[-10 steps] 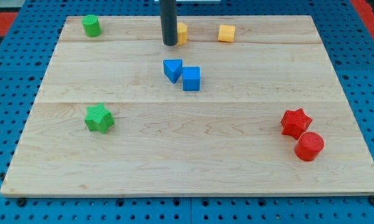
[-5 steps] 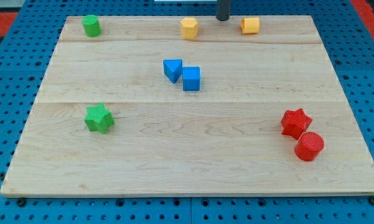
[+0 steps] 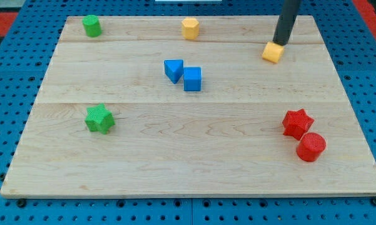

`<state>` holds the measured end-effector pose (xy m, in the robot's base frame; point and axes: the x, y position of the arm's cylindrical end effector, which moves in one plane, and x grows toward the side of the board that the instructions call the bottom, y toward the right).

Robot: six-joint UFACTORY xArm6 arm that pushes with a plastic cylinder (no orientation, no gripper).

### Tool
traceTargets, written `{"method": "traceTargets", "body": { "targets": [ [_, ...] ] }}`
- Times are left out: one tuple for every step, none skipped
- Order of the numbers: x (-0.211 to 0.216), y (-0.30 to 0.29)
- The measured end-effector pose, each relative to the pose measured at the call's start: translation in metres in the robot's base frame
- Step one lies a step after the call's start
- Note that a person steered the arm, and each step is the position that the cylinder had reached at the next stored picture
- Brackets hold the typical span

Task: Place the heart right to the cube

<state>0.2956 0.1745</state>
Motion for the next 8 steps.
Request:
{"method": "traceTargets", "body": {
  "targets": [
    [0.024, -0.05],
    [0.023, -0.025],
    [0.009, 0.009],
    [0.052, 0.039],
    [0.059, -0.007],
    [0.045, 0.01],
    [0.032, -0.021],
    [0.039, -0.08]
  ]
}}
